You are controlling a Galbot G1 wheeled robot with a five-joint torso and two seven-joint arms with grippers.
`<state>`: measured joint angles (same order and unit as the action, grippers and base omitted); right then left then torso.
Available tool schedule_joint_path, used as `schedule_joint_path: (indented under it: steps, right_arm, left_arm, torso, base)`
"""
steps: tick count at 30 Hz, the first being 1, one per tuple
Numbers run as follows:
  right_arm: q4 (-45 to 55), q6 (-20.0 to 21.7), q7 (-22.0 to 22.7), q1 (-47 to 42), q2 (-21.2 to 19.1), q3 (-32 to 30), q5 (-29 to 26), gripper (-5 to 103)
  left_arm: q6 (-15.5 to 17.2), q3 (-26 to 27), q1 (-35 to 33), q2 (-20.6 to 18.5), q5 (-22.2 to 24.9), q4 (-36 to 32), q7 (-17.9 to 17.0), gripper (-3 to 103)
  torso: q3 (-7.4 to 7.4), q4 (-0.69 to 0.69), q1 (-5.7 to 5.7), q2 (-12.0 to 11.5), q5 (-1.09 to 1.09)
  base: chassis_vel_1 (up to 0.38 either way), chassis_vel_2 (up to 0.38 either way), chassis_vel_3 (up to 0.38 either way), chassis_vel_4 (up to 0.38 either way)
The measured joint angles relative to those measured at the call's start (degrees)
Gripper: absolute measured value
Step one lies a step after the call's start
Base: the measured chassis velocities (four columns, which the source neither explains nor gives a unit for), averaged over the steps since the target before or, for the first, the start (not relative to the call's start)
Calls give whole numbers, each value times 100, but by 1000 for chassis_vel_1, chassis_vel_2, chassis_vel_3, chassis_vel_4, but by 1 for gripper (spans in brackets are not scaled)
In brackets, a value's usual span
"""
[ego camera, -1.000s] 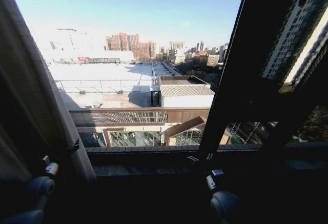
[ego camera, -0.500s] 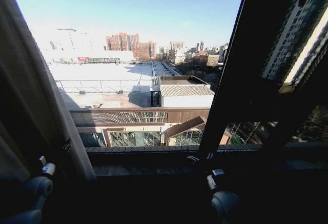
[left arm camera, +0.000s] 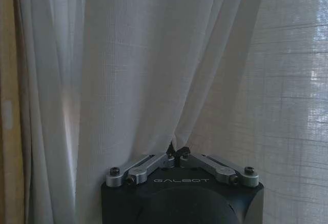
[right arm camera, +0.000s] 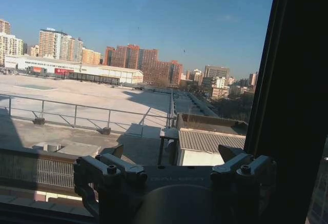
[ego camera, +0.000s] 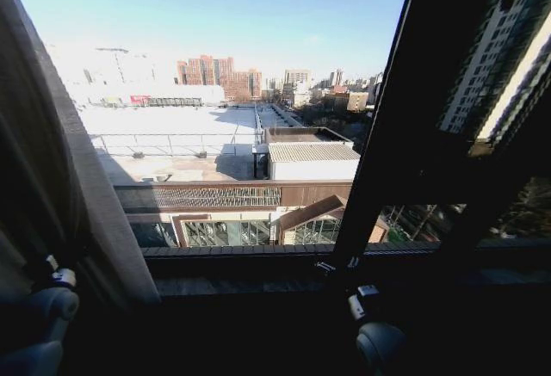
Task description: Open the curtains by pulling them apart, changing their state from closed to fully open.
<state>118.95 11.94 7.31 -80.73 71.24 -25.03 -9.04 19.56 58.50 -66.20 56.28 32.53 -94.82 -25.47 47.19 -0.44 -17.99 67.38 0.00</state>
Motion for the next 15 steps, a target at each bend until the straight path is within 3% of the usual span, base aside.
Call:
schedule_joint_path:
  steps: [4,10,13,15]
  right_arm:
    - [-85,-61,-85,18,-29,35,17,100]
    - [-157,-67,-112,98,-45,96,17,100]
    - [-226,-68,-124,151,-20,187,17,100]
    - [-242,-69,-127,158,-12,196,17,100]
  left_arm:
    - [-38,286,198,-147,81,481,-606,0]
    - [-120,483,309,-319,193,862,-1036,0]
    - [-240,672,587,-500,23,1379,-1464,0]
    - [-277,722,663,-552,-21,1522,-1543,0]
  torso:
    - [0,0,0,0,0]
    - [0,1,0,0,1]
    - [0,1,0,0,0]
    - [0,1,0,0,0]
  base:
    - [0,0,0,0]
    - [0,0,0,0]
    - [0,0,0,0]
    - [0,0,0,0]
